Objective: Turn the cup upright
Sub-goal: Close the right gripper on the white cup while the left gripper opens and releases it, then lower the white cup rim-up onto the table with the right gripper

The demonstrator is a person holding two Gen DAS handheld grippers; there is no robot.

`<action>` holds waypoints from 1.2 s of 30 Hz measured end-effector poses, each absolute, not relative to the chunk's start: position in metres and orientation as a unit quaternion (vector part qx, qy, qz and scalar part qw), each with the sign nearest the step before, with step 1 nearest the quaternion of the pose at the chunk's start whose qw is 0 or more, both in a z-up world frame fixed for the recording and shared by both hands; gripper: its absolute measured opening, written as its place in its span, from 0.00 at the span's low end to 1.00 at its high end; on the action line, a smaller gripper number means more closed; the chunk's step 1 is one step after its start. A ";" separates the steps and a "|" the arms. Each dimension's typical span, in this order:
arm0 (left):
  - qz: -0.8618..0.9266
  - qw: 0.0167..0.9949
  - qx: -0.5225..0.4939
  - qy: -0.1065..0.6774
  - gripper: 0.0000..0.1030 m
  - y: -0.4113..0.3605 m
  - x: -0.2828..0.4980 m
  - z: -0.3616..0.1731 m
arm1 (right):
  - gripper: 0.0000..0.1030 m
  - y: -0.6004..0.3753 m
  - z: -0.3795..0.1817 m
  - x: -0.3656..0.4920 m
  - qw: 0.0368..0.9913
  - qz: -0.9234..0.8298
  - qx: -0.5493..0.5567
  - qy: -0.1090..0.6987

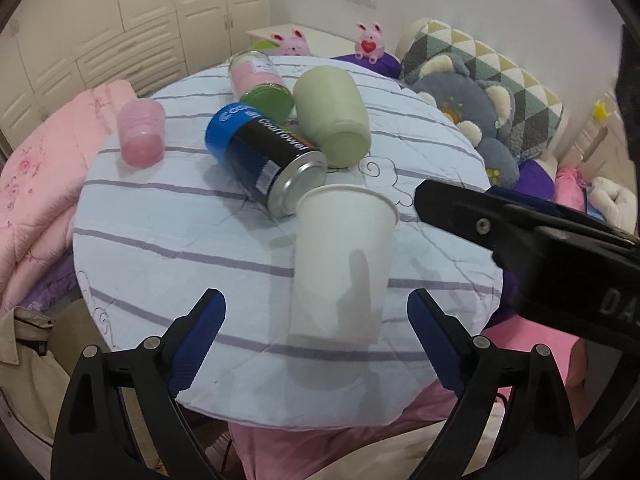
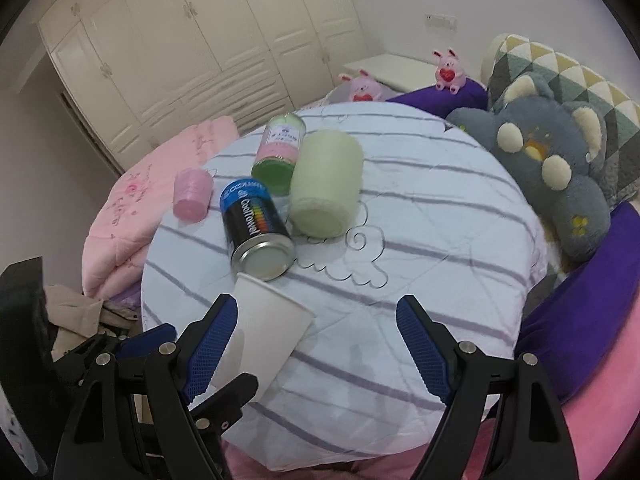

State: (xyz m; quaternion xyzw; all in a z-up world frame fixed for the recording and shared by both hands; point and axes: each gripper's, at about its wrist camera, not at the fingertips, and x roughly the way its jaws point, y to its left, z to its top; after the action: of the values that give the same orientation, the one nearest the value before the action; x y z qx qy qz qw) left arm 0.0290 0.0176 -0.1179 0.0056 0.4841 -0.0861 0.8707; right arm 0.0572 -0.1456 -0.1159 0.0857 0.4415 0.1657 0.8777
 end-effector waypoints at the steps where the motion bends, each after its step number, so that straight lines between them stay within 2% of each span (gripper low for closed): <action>1: -0.087 0.871 0.005 0.484 0.91 0.019 0.028 -0.118 | 0.81 -0.144 -0.118 0.058 0.874 0.170 0.090 0.447; 11: -0.103 0.860 0.013 0.500 0.92 0.033 0.027 -0.128 | 0.81 -0.123 -0.155 0.078 0.807 0.200 0.160 0.533; 22: -0.126 0.848 0.020 0.515 0.93 0.031 0.040 -0.138 | 0.80 -0.112 -0.180 0.100 0.771 0.221 0.197 0.564; 23: -0.125 0.848 0.020 0.515 0.93 0.031 0.042 -0.139 | 0.79 -0.111 -0.181 0.100 0.769 0.229 0.199 0.563; 24: -0.126 0.847 0.019 0.516 0.94 0.031 0.043 -0.139 | 0.68 -0.111 -0.181 0.100 0.769 0.234 0.201 0.560; 36: -0.133 0.848 0.010 0.513 0.94 0.007 0.066 -0.138 | 0.67 -0.130 -0.134 0.088 0.864 0.200 0.101 0.451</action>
State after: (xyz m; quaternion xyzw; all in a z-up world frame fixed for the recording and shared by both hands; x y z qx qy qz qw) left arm 0.0660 0.0067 -0.1379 0.0096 0.5134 -0.1328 0.8478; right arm 0.0882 -0.1299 -0.1345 0.1009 0.4510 0.2004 0.8639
